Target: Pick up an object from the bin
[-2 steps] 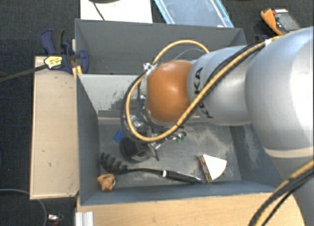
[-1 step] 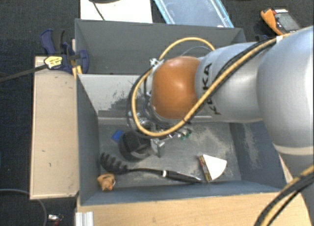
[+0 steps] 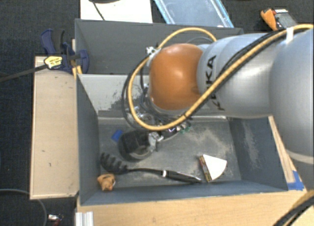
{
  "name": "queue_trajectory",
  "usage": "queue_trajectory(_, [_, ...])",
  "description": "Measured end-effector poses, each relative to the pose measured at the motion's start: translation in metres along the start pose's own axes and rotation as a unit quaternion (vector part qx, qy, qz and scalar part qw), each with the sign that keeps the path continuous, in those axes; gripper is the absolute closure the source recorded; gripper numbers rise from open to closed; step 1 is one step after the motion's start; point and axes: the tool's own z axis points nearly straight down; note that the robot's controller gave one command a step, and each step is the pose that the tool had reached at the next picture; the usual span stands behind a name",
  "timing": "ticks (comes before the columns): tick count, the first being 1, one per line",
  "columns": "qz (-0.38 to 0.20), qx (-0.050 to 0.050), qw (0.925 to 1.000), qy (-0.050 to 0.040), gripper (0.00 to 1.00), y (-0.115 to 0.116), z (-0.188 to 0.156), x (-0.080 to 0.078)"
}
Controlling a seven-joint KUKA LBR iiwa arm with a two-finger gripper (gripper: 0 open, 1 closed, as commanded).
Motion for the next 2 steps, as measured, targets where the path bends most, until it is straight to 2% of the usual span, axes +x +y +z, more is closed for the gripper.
queue_trajectory(1, [-0.005, 0.001, 0.9999, -0.0104, 0.00, -0.005, -0.068, 0.016])
queue_trajectory(2, [0.019, 0.000, 0.9998, -0.0048, 0.00, 0.017, -0.003, -0.005])
